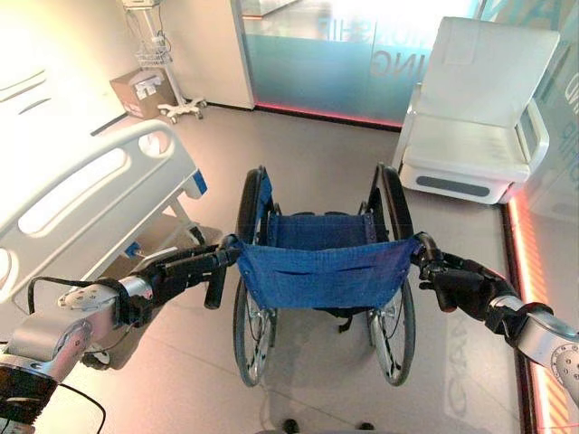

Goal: Push the wheelchair next to the bed

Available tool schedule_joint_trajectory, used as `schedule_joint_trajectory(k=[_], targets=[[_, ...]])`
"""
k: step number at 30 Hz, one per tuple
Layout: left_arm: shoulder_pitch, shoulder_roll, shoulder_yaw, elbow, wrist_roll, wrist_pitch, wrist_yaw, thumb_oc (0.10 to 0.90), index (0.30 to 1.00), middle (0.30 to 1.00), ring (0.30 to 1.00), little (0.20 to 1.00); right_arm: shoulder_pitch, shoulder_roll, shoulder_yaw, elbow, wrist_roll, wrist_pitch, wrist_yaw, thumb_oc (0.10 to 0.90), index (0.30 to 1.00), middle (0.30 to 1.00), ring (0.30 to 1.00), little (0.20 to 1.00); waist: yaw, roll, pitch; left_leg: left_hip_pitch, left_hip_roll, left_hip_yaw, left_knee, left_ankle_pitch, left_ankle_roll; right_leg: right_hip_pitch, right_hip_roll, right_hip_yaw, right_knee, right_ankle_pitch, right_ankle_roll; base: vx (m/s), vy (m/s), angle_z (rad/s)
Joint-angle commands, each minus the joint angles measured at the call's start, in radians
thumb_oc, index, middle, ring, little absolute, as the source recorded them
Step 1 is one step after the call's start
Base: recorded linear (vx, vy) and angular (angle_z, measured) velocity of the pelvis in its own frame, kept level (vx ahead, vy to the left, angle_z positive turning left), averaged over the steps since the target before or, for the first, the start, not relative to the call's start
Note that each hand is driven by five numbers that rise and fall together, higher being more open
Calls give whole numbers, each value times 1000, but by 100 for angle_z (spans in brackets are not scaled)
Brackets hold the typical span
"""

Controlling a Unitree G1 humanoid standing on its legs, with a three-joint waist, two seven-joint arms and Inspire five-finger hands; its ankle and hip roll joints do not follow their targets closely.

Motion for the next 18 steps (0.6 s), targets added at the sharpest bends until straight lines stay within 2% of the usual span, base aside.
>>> schedule_joint_trajectory(k=[1, 4, 5, 11, 12, 18], targets=[[-171, -23, -57, -39, -149, -96, -39, 800, 900, 900, 900, 900, -182, -10, 124, -100, 130, -90, 170, 400, 300, 300, 300, 300, -9, -10, -68, 13, -34, 70, 10, -57, -23, 11, 15, -30, 1, -11, 31, 0, 0, 0], [-184, -46, -78, -38, -217, -89, -25, 800, 900, 900, 900, 900, -193, -7, 139, -101, 126, -94, 162, 400, 300, 300, 300, 300, -11, -12, -69, 14, -33, 70, 10, -58, -23, 11, 15, -29, 1, -11, 30, 0, 0, 0], [-191, -80, -97, -45, -315, -62, -1, 800, 900, 900, 900, 900, -197, 3, 152, -94, 107, -99, 170, 400, 300, 300, 300, 300, -13, -12, -70, 18, -32, 72, 10, -60, -23, 13, 15, -28, 1, -11, 30, 0, 0, 0], [-193, -147, -150, -60, -518, -6, 65, 800, 900, 900, 900, 900, -214, 12, 188, -90, 73, -113, 171, 400, 300, 300, 300, 300, -19, -14, -70, 23, -31, 78, 10, -61, -22, 16, 16, -24, 1, -10, 30, 0, 0, 0], [-188, -165, -163, -68, -590, 9, 96, 800, 900, 900, 900, 900, -221, 9, 200, -91, 72, -119, 163, 400, 300, 300, 300, 300, -20, -14, -69, 24, -31, 79, 10, -61, -22, 16, 17, -23, 1, -10, 30, 0, 0, 0], [-143, -242, -174, -90, -757, 13, 166, 800, 900, 900, 900, 900, -219, 14, 218, -95, 64, -137, 150, 400, 300, 300, 300, 300, -20, -16, -70, 28, -28, 84, 10, -62, -22, 19, 15, -25, 1, -11, 32, 0, 0, 0]])
